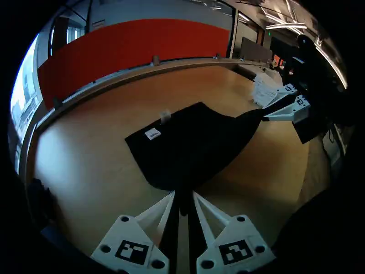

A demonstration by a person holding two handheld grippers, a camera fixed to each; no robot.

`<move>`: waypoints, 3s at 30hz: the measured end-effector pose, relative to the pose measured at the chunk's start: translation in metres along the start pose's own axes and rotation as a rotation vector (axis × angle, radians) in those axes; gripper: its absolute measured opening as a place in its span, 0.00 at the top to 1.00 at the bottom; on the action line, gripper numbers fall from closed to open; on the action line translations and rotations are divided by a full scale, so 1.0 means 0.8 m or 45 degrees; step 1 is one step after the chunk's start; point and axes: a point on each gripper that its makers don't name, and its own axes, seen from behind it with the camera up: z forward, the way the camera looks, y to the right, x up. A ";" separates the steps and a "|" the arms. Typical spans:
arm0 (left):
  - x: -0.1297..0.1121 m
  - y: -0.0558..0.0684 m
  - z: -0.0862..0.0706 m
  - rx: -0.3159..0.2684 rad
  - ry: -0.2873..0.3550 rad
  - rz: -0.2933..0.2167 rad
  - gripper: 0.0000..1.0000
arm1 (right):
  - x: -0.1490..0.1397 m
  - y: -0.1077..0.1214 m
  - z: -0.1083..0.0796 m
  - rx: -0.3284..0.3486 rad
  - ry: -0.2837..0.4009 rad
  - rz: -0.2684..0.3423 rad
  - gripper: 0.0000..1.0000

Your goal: Fold towel

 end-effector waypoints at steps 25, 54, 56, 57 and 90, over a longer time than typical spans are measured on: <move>0.021 0.005 -0.052 -0.005 0.005 -0.006 0.89 | 0.027 -0.034 -0.053 0.041 0.015 -0.029 0.84; 0.032 0.007 -0.043 -0.020 0.007 -0.041 0.89 | 0.027 -0.021 -0.044 0.051 -0.015 -0.040 0.84; 0.035 0.004 -0.038 -0.017 0.007 -0.050 0.89 | 0.028 -0.016 -0.039 0.049 -0.019 -0.038 0.84; 0.036 0.002 -0.035 -0.015 0.009 -0.054 0.89 | 0.028 -0.013 -0.036 0.048 -0.022 -0.038 0.84; 0.037 -0.041 0.063 0.007 -0.040 -0.078 0.89 | 0.000 0.052 0.049 0.029 -0.144 0.035 0.84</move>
